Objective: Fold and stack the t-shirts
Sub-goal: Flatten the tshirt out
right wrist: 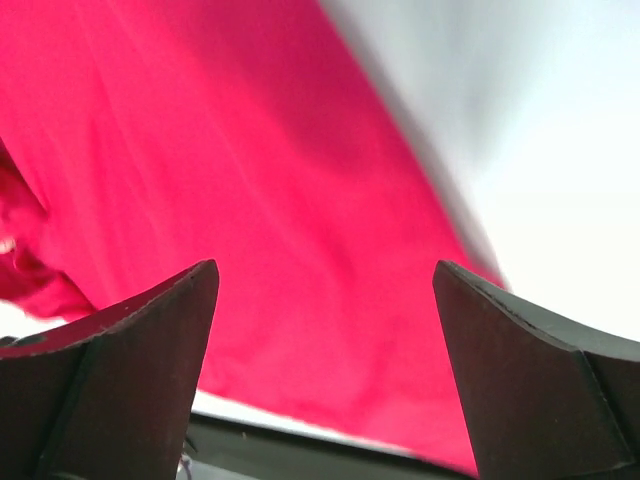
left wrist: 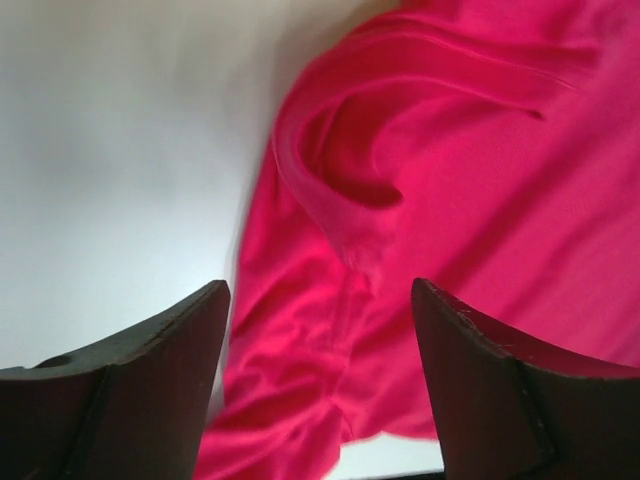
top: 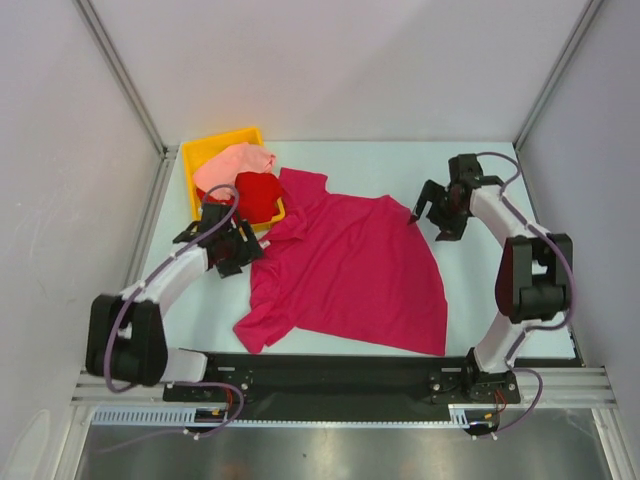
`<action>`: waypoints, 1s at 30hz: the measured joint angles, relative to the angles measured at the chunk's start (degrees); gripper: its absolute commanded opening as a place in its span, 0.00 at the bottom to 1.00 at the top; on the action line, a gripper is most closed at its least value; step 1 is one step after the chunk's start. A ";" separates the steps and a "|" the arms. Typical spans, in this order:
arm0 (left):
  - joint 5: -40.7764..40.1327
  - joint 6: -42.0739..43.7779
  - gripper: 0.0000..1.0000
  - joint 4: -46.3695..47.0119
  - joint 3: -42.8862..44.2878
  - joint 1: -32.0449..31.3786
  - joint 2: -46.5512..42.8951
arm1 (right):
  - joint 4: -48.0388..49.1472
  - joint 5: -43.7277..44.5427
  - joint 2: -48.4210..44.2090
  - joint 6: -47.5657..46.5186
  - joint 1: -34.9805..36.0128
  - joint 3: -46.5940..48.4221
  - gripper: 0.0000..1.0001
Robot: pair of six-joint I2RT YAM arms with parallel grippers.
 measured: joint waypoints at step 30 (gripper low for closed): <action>3.58 -2.82 0.64 2.12 -1.16 -8.90 9.29 | -5.99 16.20 -17.73 7.82 -20.00 -23.34 0.67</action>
